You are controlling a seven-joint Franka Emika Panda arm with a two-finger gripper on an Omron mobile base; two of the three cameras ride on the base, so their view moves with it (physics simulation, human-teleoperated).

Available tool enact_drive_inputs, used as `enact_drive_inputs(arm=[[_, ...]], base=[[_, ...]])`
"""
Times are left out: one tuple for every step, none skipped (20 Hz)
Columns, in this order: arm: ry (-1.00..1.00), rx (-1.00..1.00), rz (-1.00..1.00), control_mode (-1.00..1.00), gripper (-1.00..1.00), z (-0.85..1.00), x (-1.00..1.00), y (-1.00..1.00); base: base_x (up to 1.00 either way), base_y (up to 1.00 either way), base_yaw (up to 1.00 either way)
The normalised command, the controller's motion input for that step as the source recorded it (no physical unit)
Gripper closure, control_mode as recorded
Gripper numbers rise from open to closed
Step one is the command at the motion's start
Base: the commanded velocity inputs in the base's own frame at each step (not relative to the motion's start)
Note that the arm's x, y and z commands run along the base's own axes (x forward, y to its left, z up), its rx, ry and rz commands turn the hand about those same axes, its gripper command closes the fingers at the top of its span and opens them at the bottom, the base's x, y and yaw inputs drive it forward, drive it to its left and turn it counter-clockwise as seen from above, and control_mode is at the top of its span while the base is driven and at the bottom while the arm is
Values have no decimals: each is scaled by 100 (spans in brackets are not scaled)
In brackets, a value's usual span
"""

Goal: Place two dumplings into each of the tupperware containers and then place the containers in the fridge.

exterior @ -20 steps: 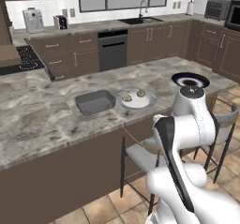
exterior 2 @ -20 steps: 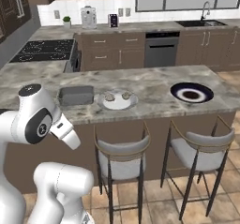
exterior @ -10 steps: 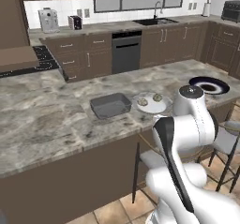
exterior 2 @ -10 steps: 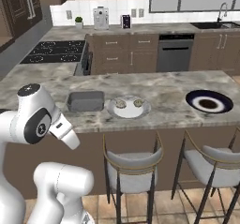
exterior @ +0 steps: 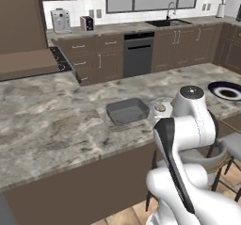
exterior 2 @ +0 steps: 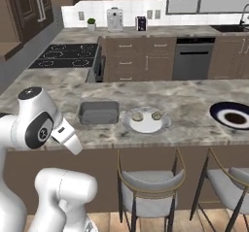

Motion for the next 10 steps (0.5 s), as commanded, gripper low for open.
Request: enact_drive_inputs(arm=[[0,0,0,100,-100,0,0,0],[0,0,0,100,-100,0,0,0],[0,0,0,100,-100,0,0,0],[0,0,0,100,-100,0,0,0],[0,0,0,100,-100,0,0,0],[0,0,0,100,-100,0,0,0],[0,0,0,100,-100,0,0,0],[0,0,0,100,-100,0,0,0],[0,0,0,100,-100,0,0,0],[0,0,0,100,-100,0,0,0]], base=[[34,33,10],[39,22,11],[44,16,12],[47,16,14],[51,16,16],[54,8,18],[59,1,17],[64,18,14],[49,44,4],[38,56,0]])
